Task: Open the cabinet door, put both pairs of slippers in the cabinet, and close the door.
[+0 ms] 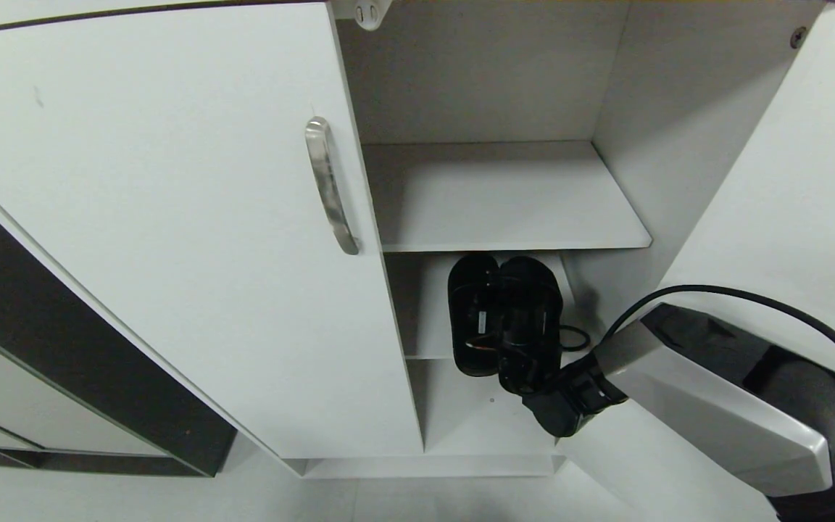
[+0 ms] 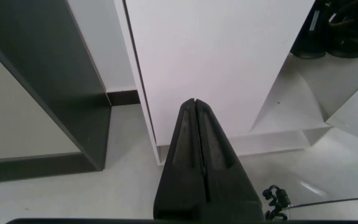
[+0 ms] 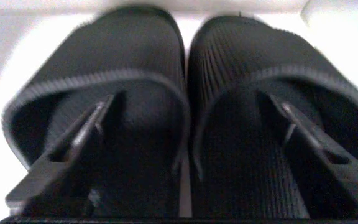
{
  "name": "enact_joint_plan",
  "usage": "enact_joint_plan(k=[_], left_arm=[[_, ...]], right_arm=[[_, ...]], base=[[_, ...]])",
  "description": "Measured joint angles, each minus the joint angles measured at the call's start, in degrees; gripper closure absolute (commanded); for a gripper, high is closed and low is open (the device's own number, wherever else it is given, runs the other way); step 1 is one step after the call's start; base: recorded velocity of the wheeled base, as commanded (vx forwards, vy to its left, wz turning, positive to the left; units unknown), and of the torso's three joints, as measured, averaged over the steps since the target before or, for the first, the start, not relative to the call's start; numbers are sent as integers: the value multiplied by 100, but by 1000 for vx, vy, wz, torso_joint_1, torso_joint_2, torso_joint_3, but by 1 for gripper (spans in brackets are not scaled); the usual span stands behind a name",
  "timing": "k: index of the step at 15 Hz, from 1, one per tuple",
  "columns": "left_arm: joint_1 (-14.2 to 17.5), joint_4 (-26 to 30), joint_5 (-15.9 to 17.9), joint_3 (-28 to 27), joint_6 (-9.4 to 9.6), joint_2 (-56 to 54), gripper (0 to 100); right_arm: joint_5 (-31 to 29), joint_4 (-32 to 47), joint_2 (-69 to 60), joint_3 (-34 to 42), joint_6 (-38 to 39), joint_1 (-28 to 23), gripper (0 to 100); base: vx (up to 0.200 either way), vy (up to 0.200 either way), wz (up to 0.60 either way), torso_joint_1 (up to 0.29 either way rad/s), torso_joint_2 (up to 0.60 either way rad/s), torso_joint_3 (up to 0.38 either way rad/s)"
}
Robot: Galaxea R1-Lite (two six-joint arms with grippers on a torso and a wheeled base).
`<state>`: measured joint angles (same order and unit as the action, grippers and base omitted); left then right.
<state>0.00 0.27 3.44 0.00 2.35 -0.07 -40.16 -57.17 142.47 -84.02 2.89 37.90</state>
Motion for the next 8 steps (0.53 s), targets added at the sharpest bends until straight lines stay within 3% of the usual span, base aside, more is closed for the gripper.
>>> enact_joint_plan(k=[4,8], left_arm=[[0,0,0,0,0,0,100],[0,0,1,0,2,0,100]], right_arm=[[-32,-202,-383,686,0,138,0],[-43,-703,-984,1892,-16,377,0]], base=[[0,0,0,0,0,0],[0,0,0,0,0,0]])
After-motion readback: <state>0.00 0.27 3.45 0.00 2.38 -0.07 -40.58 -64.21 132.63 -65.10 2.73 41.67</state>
